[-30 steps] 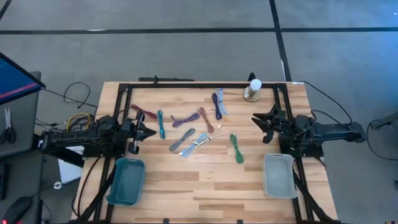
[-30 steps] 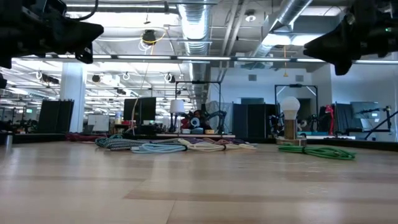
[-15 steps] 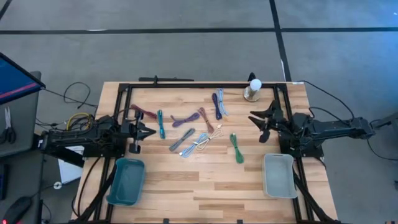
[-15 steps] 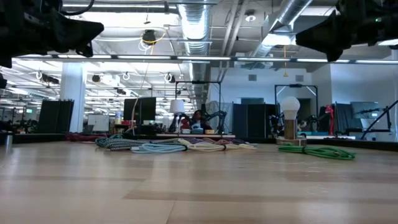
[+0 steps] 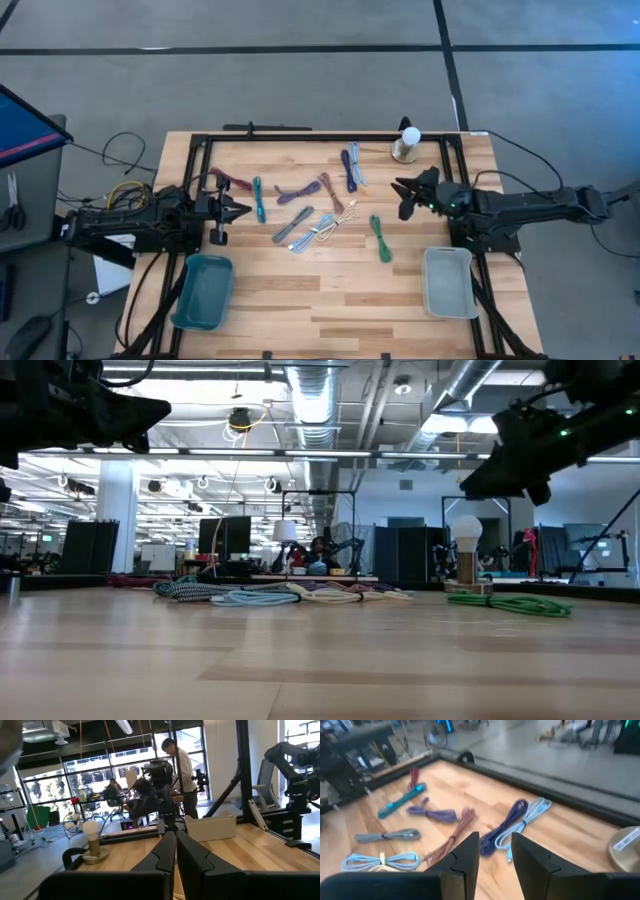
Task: Pick & Place USB Port
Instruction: Put the light blue USB cable into the gray bin
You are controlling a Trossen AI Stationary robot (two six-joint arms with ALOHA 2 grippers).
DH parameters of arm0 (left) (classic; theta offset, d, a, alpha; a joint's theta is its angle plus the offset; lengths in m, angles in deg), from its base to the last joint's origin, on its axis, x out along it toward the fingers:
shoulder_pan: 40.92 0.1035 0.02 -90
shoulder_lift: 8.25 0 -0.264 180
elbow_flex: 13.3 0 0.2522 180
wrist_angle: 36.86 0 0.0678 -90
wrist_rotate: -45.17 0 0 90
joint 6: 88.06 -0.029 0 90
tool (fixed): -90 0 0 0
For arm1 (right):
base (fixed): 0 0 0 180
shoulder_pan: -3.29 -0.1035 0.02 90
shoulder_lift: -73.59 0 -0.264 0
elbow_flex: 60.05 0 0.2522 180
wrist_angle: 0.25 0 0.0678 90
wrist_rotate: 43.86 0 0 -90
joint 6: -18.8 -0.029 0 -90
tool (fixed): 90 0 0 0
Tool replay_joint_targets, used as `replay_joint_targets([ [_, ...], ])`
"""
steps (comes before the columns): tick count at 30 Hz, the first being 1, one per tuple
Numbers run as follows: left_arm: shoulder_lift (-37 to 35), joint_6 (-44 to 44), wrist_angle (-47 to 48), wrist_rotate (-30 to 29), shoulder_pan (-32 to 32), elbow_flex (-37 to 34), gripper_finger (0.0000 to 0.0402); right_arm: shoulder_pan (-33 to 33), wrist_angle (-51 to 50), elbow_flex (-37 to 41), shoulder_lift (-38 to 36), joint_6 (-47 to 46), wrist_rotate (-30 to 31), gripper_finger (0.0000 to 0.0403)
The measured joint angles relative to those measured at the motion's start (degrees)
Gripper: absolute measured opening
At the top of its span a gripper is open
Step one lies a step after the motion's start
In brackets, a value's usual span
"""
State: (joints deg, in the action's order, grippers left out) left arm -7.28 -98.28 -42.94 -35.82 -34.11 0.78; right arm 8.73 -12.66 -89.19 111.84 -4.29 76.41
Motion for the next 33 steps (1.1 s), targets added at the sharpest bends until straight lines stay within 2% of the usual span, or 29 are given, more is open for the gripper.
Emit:
replay_joint_targets([
  [7,0.0,0.1,0.0,0.0,0.0,0.0,0.0017,4.3,-9.2,-10.6,11.1,-0.4,-1.3,0.0107],
  [12,0.0,0.1,0.0,0.0,0.0,0.0,0.0017,6.3,-9.7,-15.8,19.1,1.3,-5.3,0.0116],
  [20,0.0,0.1,0.0,0.0,0.0,0.0,0.0017,8.7,-9.3,-21.7,32.3,3.3,-6.4,0.02],
  [23,0.0,0.2,0.0,0.0,0.0,0.0,0.0017,9.8,-9.2,-24.0,36.9,1.3,-6.7,0.0216],
  [28,0.0,0.2,0.0,0.0,0.0,0.0,0.0017,12.5,-11.1,-28.4,44.0,-5.1,-11.5,0.0201],
  [33,0.0,0.2,0.0,0.0,0.0,0.0,0.0017,14.3,-11.4,-32.6,50.4,-5.5,-13.3,0.0171],
])
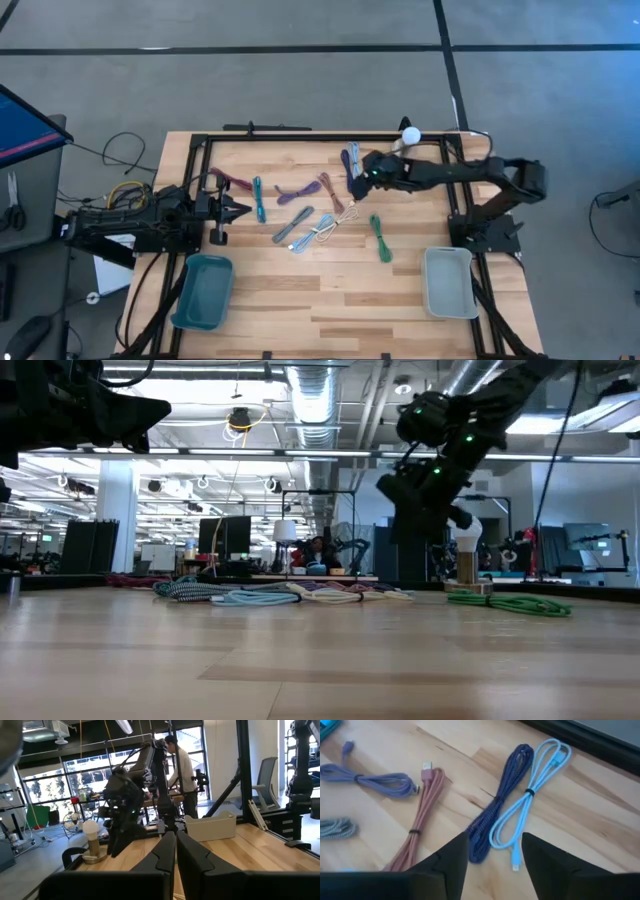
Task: Pick & Place USB Port
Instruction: Put the light blue USB cable into the gray bin
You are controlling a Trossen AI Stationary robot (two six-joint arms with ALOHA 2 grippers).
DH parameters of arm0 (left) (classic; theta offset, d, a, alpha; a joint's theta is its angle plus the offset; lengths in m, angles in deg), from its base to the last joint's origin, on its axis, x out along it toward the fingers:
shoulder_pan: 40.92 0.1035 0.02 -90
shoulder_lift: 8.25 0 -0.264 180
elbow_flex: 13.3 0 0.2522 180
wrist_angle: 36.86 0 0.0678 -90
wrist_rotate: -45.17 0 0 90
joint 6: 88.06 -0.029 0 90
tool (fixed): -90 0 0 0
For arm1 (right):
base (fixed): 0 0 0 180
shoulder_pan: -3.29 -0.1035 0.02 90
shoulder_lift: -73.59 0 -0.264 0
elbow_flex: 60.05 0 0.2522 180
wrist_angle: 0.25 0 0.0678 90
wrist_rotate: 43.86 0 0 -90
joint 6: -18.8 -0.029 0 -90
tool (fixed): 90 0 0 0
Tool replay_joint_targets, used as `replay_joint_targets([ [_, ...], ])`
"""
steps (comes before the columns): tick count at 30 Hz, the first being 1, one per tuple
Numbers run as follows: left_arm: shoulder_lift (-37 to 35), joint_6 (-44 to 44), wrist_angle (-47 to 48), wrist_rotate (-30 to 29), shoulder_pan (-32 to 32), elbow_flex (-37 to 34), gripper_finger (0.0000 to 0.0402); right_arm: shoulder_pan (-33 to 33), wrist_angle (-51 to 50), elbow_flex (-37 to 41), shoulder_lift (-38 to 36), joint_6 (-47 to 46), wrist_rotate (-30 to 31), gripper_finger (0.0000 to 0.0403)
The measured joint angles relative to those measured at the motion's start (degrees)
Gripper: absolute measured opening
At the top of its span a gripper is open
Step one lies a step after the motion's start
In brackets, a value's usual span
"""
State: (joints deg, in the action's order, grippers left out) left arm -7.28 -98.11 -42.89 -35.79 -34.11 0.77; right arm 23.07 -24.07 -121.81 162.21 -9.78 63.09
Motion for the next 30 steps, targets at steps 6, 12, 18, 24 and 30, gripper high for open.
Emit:
replay_joint_targets([
  [6,0.3,0.0,0.0,0.0,0.0,0.0,0.0017,1.9,-4.3,-6.1,6.0,0.5,0.0,0.0163],
  [12,1.0,0.0,0.0,0.0,0.0,0.0,0.0017,3.7,-11.1,-11.1,10.8,0.2,0.0,0.0175],
  [18,1.0,0.0,-0.2,0.0,0.0,0.0,0.0017,5.3,-11.3,-13.3,15.3,0.4,-0.5,0.018],
  [24,1.0,0.0,-0.2,0.0,0.0,0.0,0.0017,6.0,-11.3,-14.5,18.9,0.6,-0.4,0.0167],
  [30,1.0,0.0,-0.4,0.0,0.0,0.0,0.0017,6.2,-10.6,-14.6,20.4,0.6,-0.5,0.014],
])
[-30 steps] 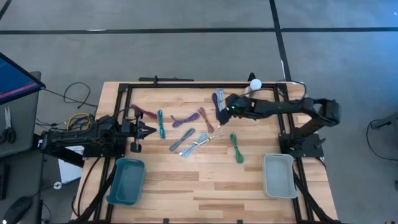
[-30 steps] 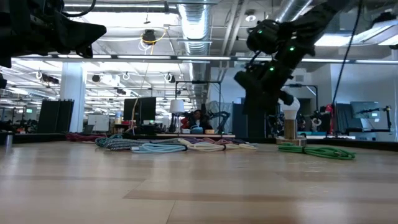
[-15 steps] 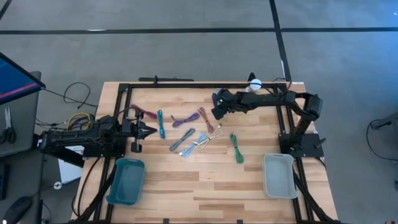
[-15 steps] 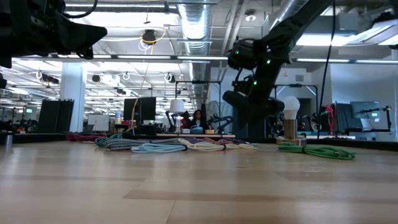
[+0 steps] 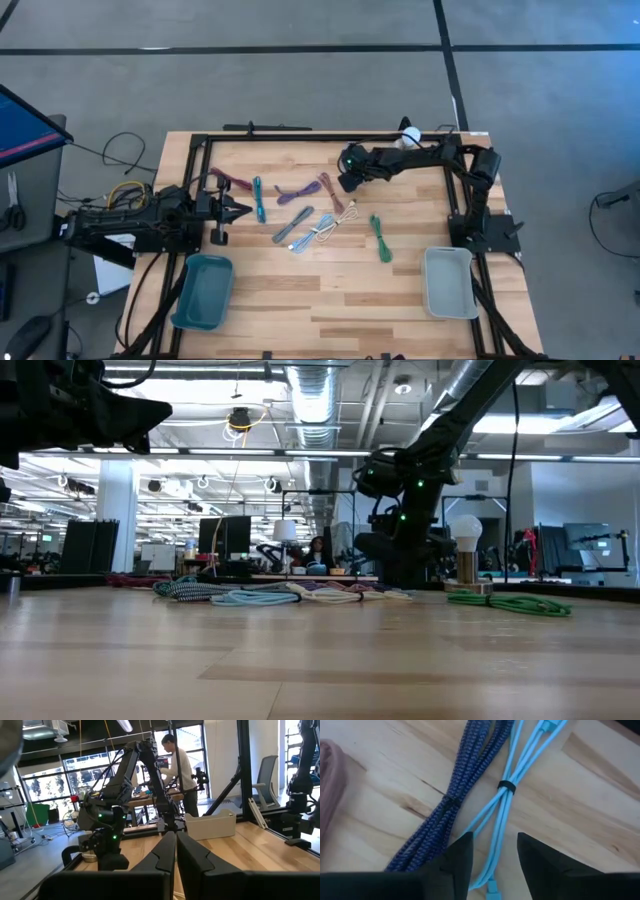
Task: Pick & Place USB Port
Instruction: Put the light blue USB cable into the gray bin
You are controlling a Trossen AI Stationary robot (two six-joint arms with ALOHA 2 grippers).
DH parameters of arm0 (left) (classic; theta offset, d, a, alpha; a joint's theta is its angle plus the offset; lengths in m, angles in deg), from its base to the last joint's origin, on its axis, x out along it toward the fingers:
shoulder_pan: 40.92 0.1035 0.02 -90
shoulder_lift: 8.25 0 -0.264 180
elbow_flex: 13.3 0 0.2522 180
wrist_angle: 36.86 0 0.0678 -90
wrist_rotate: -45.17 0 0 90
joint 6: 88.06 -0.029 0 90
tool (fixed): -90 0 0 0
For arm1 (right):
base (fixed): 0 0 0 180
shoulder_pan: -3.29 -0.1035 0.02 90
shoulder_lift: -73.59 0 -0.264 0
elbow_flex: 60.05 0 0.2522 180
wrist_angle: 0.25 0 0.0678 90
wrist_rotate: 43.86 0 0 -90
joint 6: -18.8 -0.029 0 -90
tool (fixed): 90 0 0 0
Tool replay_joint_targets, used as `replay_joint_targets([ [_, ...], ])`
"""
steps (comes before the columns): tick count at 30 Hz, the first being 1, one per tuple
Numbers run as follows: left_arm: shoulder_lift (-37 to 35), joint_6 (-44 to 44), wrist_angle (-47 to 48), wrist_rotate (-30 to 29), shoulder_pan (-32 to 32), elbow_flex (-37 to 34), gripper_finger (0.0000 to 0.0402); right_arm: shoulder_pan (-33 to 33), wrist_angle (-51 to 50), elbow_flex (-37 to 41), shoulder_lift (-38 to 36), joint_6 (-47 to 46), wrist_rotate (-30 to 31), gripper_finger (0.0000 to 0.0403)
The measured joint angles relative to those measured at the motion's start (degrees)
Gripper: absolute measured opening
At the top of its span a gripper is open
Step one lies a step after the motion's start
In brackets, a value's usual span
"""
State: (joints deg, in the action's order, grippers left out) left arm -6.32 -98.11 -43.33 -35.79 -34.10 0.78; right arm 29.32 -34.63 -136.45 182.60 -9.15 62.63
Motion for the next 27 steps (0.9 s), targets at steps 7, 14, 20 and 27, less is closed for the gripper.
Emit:
replay_joint_targets([
  [7,0.0,0.0,0.0,0.0,0.0,0.0,0.0017,0.0,0.0,0.0,0.0,1.5,0.0,0.0095],
  [14,0.0,0.0,0.0,0.0,0.0,0.0,0.0017,0.5,-1.1,0.1,0.1,3.0,-0.1,0.004],
  [20,0.0,0.0,0.0,0.0,0.0,0.0,0.0017,0.8,-2.3,0.0,0.0,6.0,0.0,0.0008],
  [27,0.0,0.0,-0.1,0.0,0.0,0.0,0.0017,0.2,-2.1,0.1,-0.2,10.0,1.6,0.0003],
])
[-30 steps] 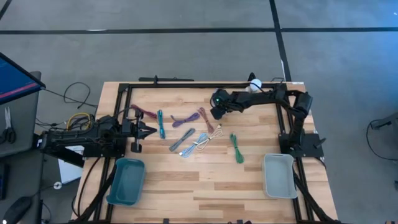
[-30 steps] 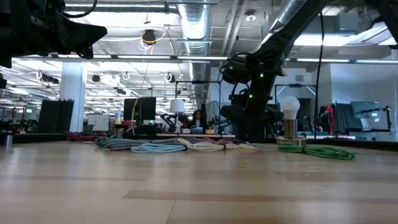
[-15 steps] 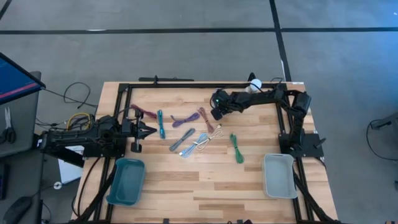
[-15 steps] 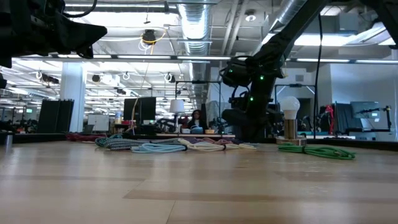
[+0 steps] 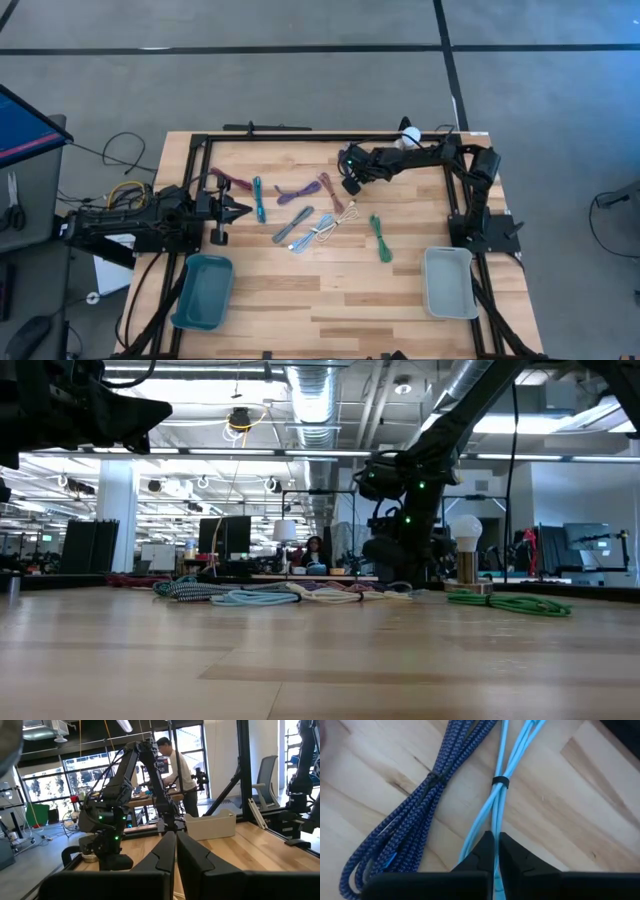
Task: Pick & Place USB Port
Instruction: Put the light blue USB cable into the gray bin
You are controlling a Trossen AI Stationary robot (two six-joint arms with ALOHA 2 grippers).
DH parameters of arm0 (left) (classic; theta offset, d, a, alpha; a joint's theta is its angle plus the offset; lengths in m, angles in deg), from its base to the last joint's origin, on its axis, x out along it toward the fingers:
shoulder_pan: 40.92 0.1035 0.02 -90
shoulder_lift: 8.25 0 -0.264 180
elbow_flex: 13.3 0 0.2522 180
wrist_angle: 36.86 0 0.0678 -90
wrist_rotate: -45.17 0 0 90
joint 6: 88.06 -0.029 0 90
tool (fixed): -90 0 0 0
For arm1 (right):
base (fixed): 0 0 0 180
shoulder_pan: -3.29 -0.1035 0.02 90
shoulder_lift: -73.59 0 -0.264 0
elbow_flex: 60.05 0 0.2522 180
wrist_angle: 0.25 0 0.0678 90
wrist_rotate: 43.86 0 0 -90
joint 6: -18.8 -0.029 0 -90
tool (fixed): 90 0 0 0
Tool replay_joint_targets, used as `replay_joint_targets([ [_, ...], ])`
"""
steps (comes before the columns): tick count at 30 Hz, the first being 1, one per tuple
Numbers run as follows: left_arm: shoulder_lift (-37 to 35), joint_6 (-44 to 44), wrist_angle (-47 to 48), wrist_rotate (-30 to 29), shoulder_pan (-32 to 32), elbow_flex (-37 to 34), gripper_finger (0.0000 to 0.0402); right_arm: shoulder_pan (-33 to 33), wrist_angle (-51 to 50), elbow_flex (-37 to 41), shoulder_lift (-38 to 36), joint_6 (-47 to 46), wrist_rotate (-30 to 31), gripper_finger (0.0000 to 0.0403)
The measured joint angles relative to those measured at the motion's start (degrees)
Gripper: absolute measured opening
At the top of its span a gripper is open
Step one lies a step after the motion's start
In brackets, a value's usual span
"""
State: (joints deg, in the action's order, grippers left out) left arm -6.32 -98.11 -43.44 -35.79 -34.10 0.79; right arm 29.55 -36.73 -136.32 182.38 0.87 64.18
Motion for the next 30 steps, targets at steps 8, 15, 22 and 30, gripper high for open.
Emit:
replay_joint_targets([
  [8,0.0,0.0,-0.1,0.0,0.0,0.0,0.0017,0.0,-0.7,0.0,-5.0,2.1,1.0,0.0001],
  [15,0.0,0.0,-0.1,0.0,0.0,0.0,0.0017,-1.1,-4.6,0.0,-13.5,3.4,2.7,0.0001],
  [22,0.0,0.0,-0.1,0.0,0.0,0.0,0.0017,-4.2,-11.5,0.0,-22.6,3.5,5.5,0.0001],
  [30,0.0,0.0,-0.1,0.0,0.0,0.0,0.0017,-9.7,-23.3,0.0,-32.9,-1.0,7.6,0.0],
])
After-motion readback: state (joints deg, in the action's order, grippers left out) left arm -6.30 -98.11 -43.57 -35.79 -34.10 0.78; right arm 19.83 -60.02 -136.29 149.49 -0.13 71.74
